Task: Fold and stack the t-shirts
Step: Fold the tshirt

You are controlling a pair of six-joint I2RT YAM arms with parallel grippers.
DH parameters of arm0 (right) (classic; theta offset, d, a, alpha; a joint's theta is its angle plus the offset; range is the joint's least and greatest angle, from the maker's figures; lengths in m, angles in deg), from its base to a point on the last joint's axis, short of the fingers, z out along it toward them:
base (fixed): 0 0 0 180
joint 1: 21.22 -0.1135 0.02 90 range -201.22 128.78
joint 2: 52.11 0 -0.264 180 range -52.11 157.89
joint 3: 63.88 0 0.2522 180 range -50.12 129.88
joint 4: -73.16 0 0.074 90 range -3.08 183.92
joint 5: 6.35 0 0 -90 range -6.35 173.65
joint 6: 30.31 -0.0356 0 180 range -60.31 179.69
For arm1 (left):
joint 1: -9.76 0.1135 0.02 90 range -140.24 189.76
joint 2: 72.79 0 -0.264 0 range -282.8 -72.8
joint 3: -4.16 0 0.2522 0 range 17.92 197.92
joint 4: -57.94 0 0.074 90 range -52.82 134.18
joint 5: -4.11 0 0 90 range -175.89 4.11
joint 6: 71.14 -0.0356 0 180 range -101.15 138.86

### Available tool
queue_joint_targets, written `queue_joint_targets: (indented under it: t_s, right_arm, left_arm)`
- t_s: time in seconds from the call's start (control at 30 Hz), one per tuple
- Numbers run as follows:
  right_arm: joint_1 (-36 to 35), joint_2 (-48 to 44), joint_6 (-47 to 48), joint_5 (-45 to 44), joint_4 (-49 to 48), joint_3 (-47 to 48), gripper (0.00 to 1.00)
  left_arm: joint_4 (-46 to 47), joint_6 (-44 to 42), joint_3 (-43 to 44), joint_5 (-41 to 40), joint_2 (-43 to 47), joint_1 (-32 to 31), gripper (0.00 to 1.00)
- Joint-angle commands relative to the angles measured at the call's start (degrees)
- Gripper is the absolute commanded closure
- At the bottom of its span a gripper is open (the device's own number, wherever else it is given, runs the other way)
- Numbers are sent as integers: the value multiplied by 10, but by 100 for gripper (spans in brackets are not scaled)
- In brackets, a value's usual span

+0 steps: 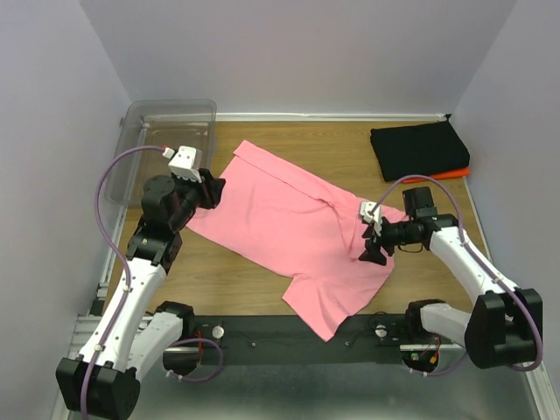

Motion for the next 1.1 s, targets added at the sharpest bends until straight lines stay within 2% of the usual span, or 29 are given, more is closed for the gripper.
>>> queue_joint_targets:
  t_s: [0.0, 0.03, 0.1, 0.13, 0.3, 0.4, 0.6, 0.77, 1.07]
  right_arm:
    - [-8, 17, -30, -66, 23, 43, 16]
    - [-8, 20, -115, -87, -45, 49, 16]
    - [-8, 45, -186, -148, -105, 72, 15]
    - [-8, 67, -255, -165, -145, 104, 16]
    - [-9, 216, -395, -172, -154, 196, 30]
    - [-9, 283, -463, -187, -162, 230, 33]
    - [-9, 341, -491, -219, -176, 256, 34]
    - [-9, 363, -486, -203, -174, 246, 35]
    - [-12, 388, -471, -186, -155, 244, 43]
  left_arm:
    - [13, -11, -18, -16, 14, 3, 54]
    - [14, -12, -21, -17, 16, 3, 54]
    - [16, -14, -22, -18, 23, 4, 54]
    - [17, -14, -23, -20, 29, 4, 54]
    - [19, -18, -27, -28, 43, 4, 54]
    - [20, -19, -27, -30, 49, 4, 54]
    - [24, -17, -27, -22, 51, 4, 53]
    - [26, -18, -26, -16, 48, 4, 53]
    - [27, -17, -27, -11, 49, 4, 53]
